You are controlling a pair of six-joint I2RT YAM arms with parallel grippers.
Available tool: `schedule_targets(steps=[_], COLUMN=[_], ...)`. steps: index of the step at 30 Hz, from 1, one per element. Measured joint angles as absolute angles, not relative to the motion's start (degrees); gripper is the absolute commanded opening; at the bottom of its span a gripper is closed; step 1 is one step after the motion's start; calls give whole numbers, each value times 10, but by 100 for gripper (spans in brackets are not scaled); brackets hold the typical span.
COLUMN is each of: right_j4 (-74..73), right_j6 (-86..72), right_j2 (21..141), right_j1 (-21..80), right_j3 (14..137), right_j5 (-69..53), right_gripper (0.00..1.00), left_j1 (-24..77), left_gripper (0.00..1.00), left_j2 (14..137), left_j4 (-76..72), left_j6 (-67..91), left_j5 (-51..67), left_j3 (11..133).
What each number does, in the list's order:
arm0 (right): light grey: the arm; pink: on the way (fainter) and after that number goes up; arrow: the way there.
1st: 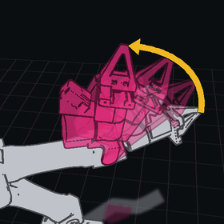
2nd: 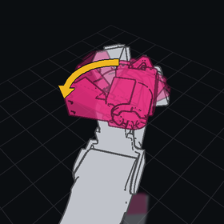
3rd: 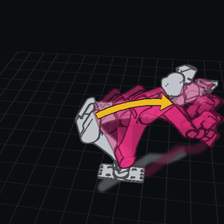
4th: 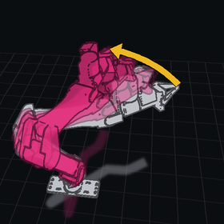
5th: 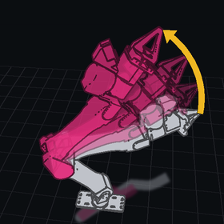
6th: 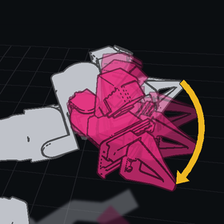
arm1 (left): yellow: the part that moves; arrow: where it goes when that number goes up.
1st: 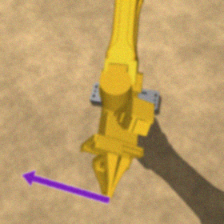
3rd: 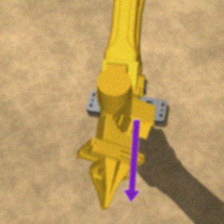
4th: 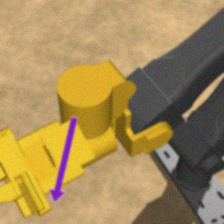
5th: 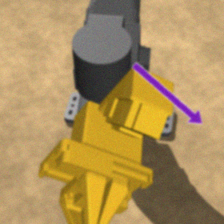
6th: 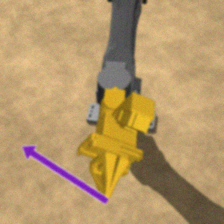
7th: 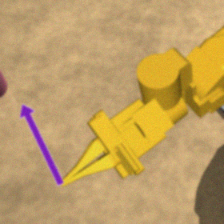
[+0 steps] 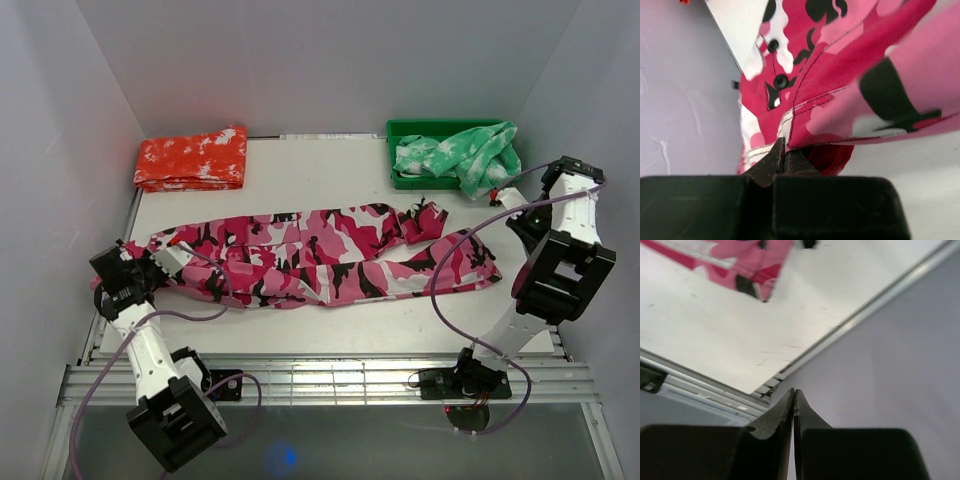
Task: Fold and stack the trousers
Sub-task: Flatten the trousers out
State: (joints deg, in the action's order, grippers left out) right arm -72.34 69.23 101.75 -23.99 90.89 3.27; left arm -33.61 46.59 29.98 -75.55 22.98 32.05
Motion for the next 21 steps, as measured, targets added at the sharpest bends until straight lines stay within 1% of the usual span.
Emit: schedule_targets(steps=[2, 3, 4, 5, 6, 7, 8, 9, 10, 11, 14, 18, 21], right_j4=[-723, -724, -726, -730, -736, -738, -737, -736, -733, -727, -709, -677, -657], right_j6=[695, 697, 699, 699, 699, 700, 702, 700, 702, 705, 709, 718, 729], right_j2=[1002, 989, 975, 967, 961, 959, 958, 958, 957, 954, 939, 934, 934], right_j1=[-238, -235, -231, -228, -224, -219, -214, -209, -201, -192, -153, -99, -80], right_j3=[876, 850, 822, 807, 795, 789, 788, 788, 787, 784, 754, 703, 676], right_j5=[32, 31, 30, 29, 25, 19, 12, 6, 0, -7, -22, -40, -55], right_gripper=[8, 8, 11, 23, 31, 42, 69, 86, 98, 95, 95, 98, 98], left_j1=[-341, -342, -342, -342, -342, -342, -342, -342, -342, -342, -342, -342, -342], left_gripper=[1, 8, 19, 49, 61, 67, 69, 69, 69, 69, 65, 64, 64], left_j2=[481, 487, 488, 489, 487, 485, 481, 479, 480, 485, 529, 625, 705], left_j4=[323, 353, 376, 404, 428, 456, 483, 510, 531, 557, 622, 652, 670], left_j6=[-773, -792, -808, -830, -848, -862, -875, -882, -887, -891, -884, -832, -781], left_j5=[238, 248, 255, 262, 266, 271, 273, 275, 275, 276, 281, 288, 293], left_j3=[348, 366, 377, 387, 393, 396, 396, 396, 397, 401, 439, 514, 577])
